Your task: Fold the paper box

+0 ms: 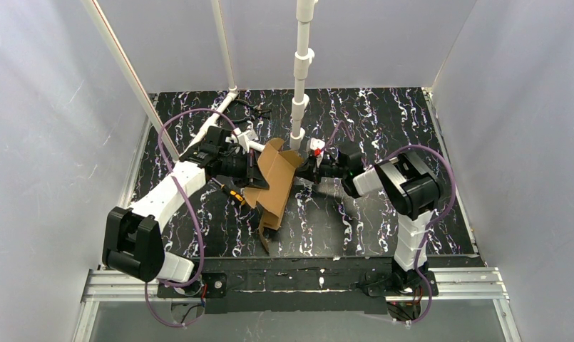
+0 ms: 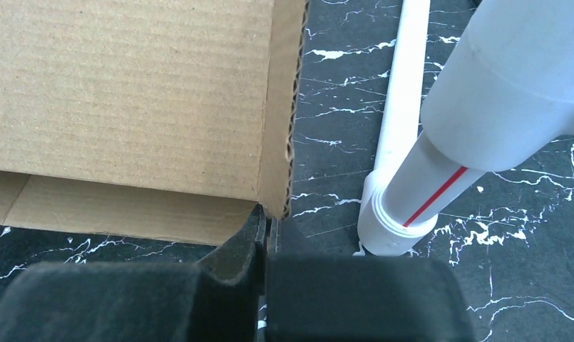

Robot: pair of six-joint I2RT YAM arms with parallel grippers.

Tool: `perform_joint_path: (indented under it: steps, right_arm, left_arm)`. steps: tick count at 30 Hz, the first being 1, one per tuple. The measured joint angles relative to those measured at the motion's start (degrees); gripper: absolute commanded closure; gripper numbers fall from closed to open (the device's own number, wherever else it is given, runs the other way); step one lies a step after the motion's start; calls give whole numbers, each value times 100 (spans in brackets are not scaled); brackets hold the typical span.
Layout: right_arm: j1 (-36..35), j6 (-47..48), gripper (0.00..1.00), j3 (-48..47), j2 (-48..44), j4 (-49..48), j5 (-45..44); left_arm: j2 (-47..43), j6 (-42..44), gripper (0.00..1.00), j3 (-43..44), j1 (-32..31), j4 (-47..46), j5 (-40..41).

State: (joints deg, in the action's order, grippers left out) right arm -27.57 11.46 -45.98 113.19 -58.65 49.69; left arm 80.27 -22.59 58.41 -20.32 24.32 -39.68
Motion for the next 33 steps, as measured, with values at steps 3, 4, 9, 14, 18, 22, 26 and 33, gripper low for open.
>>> perform_joint_path:
  steps: [3,4,9,14,18,22,26,33]
  right_arm:
    - [-26,48,99,13,-118,195,-72]
    - [-37,122,99,20,-267,442,-129]
    - [-103,846,99,-140,-1215,2249,-577]
    - [-203,1480,99,-831,-1888,4448,-1202]
    - [-243,1808,99,-1381,-2028,6087,-1665]
    - [-315,1945,99,-1628,-2103,7383,-2020]
    - [-367,2022,99,-1792,-2146,8441,-2465]
    - [-542,2017,96,-2048,-2050,9342,-3206]
  left_arm:
    - [-11,-37,100,0,81,20,-90]
    - [-22,-48,100,0,105,31,-133]
    - [-221,-210,100,-9,136,35,-304]
    - [-466,-516,100,-149,146,-229,-400]
    - [-474,-831,98,-326,142,-468,-448]
    - [-461,-1049,86,-490,127,-518,-492]
    - [-452,-1152,80,-555,136,-568,-417]
    - [-184,-1102,98,-555,144,-640,-400]
